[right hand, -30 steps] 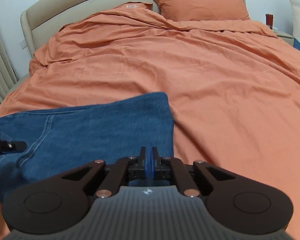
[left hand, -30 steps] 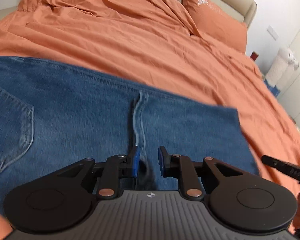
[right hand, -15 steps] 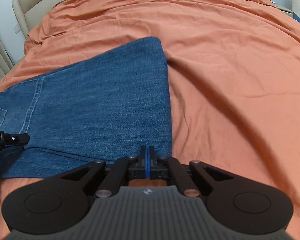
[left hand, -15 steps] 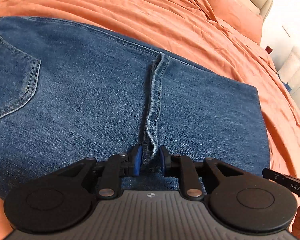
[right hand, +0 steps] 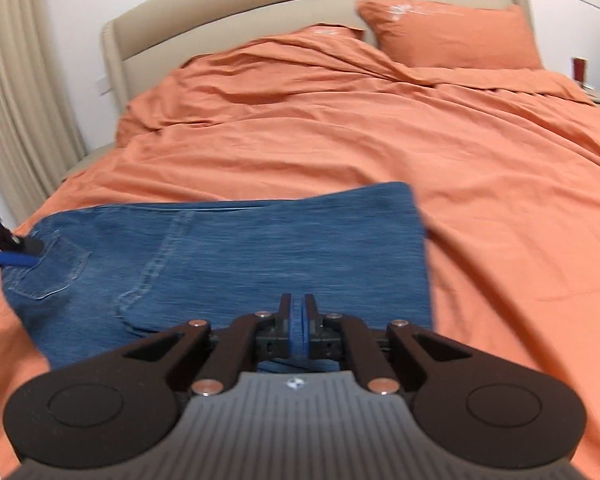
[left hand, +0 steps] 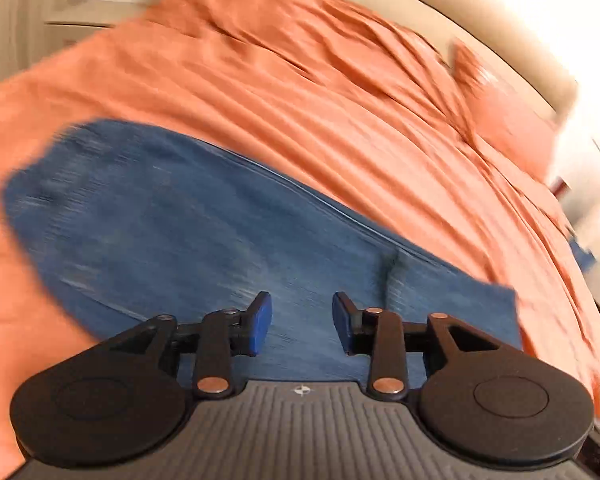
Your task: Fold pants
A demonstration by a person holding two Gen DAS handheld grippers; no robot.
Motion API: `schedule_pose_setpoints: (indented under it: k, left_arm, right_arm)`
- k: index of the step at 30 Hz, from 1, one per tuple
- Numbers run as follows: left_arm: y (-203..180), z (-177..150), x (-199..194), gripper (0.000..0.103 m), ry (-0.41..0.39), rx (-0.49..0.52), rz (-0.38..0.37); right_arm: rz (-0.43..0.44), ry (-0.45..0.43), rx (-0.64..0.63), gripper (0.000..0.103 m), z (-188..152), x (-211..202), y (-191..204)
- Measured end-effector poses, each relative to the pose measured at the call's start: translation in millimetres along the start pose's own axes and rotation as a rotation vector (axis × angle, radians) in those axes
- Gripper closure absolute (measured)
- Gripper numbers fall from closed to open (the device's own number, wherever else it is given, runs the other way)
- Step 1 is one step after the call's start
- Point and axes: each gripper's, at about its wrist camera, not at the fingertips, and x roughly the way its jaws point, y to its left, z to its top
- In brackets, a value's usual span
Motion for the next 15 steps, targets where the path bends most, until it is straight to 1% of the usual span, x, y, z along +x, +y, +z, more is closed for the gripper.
schedule_pose_setpoints:
  k: [1,2,4,6,7,9,12,15]
  left_arm:
    - [15.6,5.6,-8.3,0.052,-0.016,-0.020,0.022]
    - [30.8,10.2,-15.1,0.049,-0.033,-0.040,0.047]
    - [65.5,19.3,-26.5,0.039,-0.077,-0.088,0.107]
    - [99.7,21.7,-29.9,0.037,-0.104,-0.163,0.141]
    - [113.9,20.9,-27.3,0.036,-0.110,-0.206,0.142]
    - [149.0,15.9,-19.5,0.035,-0.126,-0.328,0.109]
    - [189.3,-1.7,1.6,0.032,-0.176,-0.507,0.001]
    - [214.0,-11.6,29.3,0.032,-0.182,-0.613,-0.044]
  right_arm:
    - [0.012,0.001,-0.001,0.102,-0.4,4.1,5.8]
    - [0.022,0.002,0.001,0.102,-0.5,9.2,11.6]
    - [0.041,0.007,0.004,0.102,-1.2,20.1,23.6]
    - [0.053,0.012,0.005,0.102,-1.9,32.4,33.9]
    - [0.060,0.016,0.005,0.102,-3.2,38.0,38.5]
    - [0.070,0.019,0.000,0.102,-4.7,48.6,45.3]
    - [0.078,0.014,-0.029,0.102,-8.6,60.9,54.2]
    - [0.078,0.009,-0.062,0.102,-12.0,68.0,58.3]
